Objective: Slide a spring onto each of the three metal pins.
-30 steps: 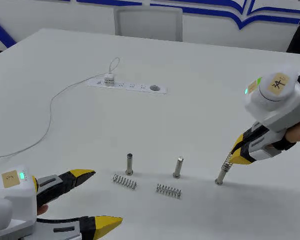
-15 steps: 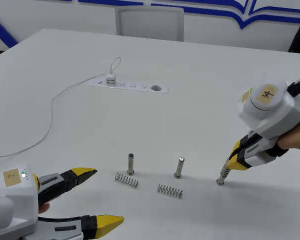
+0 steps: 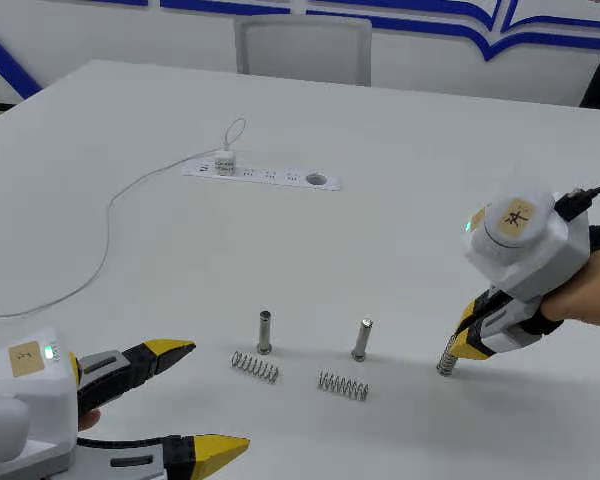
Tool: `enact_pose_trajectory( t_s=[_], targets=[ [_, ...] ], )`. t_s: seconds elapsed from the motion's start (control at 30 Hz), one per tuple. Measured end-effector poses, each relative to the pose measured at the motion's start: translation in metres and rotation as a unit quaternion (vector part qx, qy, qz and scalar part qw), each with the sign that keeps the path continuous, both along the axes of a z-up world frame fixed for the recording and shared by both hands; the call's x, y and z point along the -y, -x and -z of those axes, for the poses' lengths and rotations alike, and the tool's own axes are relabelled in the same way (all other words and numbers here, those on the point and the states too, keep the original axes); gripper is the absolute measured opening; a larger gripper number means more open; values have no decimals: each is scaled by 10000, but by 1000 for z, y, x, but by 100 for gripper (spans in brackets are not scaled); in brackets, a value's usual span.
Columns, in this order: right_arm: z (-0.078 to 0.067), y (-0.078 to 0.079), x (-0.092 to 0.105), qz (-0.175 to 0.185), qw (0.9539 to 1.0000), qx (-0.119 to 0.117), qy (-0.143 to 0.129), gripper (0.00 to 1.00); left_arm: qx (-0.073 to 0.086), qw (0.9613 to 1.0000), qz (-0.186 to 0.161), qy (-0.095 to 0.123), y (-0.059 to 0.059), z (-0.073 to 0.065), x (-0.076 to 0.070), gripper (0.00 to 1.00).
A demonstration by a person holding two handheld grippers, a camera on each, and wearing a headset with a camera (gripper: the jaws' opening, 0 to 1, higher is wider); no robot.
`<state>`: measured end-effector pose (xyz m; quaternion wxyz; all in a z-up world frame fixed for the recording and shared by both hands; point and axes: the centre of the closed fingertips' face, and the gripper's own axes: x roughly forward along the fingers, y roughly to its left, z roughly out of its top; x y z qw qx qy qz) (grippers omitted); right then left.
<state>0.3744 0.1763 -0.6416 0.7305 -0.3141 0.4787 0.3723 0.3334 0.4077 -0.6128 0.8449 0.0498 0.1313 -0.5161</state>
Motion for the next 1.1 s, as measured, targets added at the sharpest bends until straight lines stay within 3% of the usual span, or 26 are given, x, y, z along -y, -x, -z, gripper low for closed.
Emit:
enact_pose_trajectory(
  t_s=[0.4,0.7,0.9,1.1],
  targets=[
    [-9,0,-4,-4,9999,144,-84,16,3,10000,8,3,0,0,1,71],
    [-32,0,-9,-40,9988,480,-117,18,8,10000,34,8,1,-1,3,71],
    [-42,6,-26,-121,9979,548,-328,18,12,10000,44,16,1,-1,4,71],
    [-36,11,-48,-279,9974,453,-480,17,21,10000,52,34,1,-2,6,71]
  ],
)
